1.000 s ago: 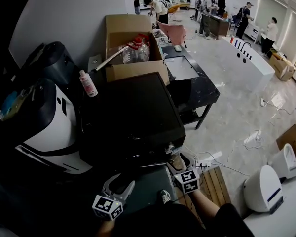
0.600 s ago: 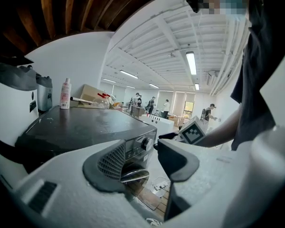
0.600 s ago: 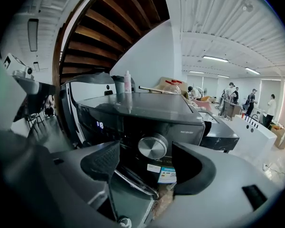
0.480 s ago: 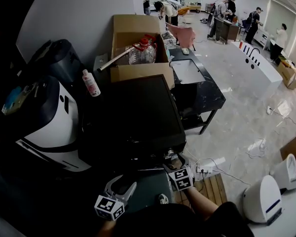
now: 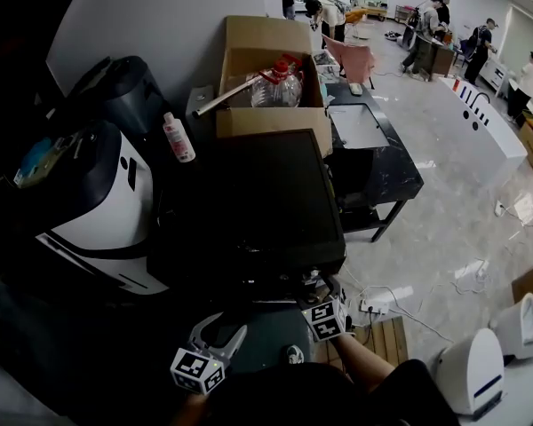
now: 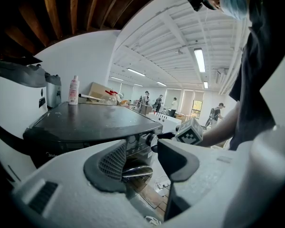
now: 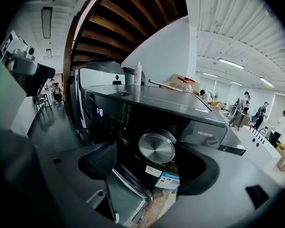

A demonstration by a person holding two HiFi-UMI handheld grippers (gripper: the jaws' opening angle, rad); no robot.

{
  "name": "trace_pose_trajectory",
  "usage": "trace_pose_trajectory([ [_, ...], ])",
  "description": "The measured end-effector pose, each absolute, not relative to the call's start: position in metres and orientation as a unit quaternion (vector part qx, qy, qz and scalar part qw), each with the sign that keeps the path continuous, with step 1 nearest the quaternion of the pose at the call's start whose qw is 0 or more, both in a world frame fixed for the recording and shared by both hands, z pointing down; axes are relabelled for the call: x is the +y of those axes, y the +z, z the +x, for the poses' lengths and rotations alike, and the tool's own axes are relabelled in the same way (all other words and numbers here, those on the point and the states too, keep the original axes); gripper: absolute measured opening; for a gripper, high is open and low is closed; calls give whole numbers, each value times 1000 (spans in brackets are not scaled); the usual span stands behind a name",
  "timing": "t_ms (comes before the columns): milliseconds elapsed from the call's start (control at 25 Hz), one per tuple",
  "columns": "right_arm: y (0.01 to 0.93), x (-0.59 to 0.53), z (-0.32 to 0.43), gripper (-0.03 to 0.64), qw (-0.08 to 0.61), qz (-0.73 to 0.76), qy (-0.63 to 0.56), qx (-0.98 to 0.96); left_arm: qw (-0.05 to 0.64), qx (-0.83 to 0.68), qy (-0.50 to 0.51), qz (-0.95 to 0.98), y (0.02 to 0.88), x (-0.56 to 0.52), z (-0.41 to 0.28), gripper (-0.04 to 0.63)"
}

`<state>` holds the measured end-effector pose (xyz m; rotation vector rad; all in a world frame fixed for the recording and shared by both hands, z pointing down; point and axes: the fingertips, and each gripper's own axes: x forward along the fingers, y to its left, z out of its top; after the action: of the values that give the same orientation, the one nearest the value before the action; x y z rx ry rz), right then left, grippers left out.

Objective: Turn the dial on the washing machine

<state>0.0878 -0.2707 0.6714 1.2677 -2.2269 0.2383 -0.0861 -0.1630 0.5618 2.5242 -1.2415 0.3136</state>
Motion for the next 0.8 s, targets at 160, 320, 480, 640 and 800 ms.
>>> trace_pose_trajectory([
  [160,680,-272,89,373,267,476,135,-827,159,-435,109,879,563,-166,-86,206],
  [320,682,-272,92,359,253,480,149,-826,159,-431,110,881,564,-165,-81,206],
  [480,686,-272,92,371,246,478,164,-827,159,-431,111,881,564,-165,-77,206],
  [640,693,-272,91,379,238,478,196,-822,160,-428,111,882,563,-163,-75,206],
  [800,693,-272,91,380,227,484,205,-820,160,-432,112,880,565,-159,-77,206],
])
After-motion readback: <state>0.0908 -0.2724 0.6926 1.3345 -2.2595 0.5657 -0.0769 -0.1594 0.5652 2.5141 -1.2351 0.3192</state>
